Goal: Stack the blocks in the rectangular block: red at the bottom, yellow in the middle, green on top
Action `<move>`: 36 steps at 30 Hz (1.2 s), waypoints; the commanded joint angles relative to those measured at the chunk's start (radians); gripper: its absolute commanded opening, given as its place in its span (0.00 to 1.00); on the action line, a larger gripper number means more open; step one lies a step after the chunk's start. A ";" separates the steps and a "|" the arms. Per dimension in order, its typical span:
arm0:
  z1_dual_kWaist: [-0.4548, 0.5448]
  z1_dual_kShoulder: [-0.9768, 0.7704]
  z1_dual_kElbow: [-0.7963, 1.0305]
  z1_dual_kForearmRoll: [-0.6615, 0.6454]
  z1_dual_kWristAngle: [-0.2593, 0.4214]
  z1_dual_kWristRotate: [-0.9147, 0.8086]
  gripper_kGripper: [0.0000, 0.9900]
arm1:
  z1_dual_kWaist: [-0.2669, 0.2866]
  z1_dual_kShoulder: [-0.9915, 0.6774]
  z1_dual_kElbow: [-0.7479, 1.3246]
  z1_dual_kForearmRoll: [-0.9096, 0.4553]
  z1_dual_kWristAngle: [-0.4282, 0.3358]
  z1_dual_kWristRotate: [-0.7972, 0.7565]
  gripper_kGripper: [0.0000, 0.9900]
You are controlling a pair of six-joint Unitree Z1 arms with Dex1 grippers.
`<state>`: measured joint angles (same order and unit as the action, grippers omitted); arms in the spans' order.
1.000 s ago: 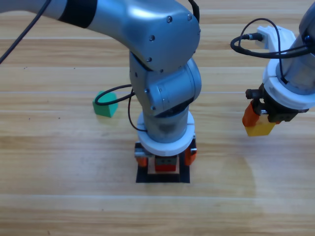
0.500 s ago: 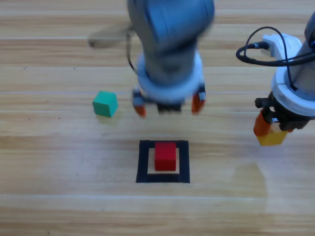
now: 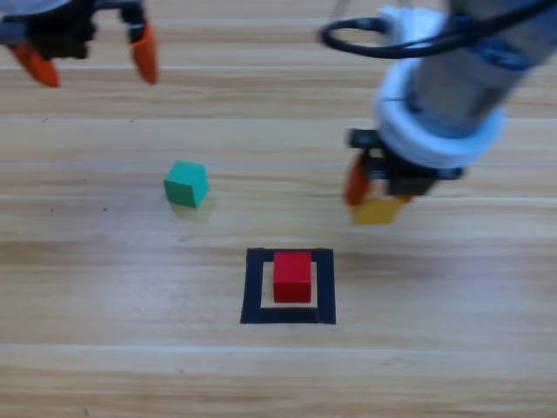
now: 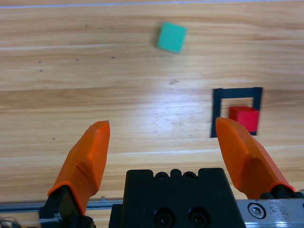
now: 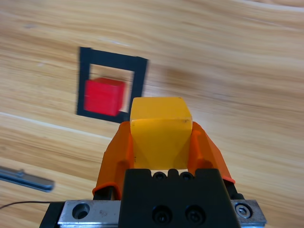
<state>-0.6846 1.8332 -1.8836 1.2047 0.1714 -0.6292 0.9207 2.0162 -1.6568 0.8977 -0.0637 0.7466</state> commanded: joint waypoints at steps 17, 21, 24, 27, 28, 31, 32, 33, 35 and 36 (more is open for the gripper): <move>0.214 -0.064 0.284 -0.158 -0.138 0.166 0.96 | 0.139 0.325 -0.299 0.139 -0.030 0.157 0.00; 0.214 -0.071 0.324 -0.189 -0.142 0.163 0.95 | 0.142 0.349 -0.334 0.165 -0.039 0.186 0.00; 0.214 -0.071 0.348 -0.214 -0.145 0.161 0.95 | 0.150 0.368 -0.376 0.204 -0.058 0.218 0.00; 0.214 -0.069 0.359 -0.226 -0.145 0.161 0.96 | 0.153 0.377 -0.388 0.213 -0.079 0.231 0.00; 0.214 -0.069 0.359 -0.228 -0.147 0.161 0.95 | 0.153 0.381 -0.390 0.214 -0.079 0.231 0.00; 0.214 -0.066 0.366 -0.238 -0.148 0.163 0.95 | 0.153 0.397 -0.402 0.224 -0.081 0.241 0.00; 0.214 -0.063 0.368 -0.240 -0.148 0.163 0.95 | 0.153 0.398 -0.403 0.224 -0.079 0.243 0.00; 0.214 -0.061 0.370 -0.243 -0.150 0.163 0.96 | 0.153 0.404 -0.406 0.224 -0.081 0.243 0.00; 0.214 -0.060 0.379 -0.249 -0.150 0.163 0.95 | 0.155 0.408 -0.408 0.224 -0.079 0.243 0.00; 0.214 -0.058 0.380 -0.252 -0.150 0.164 0.95 | 0.155 0.409 -0.411 0.224 -0.079 0.244 0.00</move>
<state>-0.4874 1.7668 -1.5355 0.9721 0.0330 -0.4733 1.0429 2.3589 -2.0591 1.1097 -0.1233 0.9793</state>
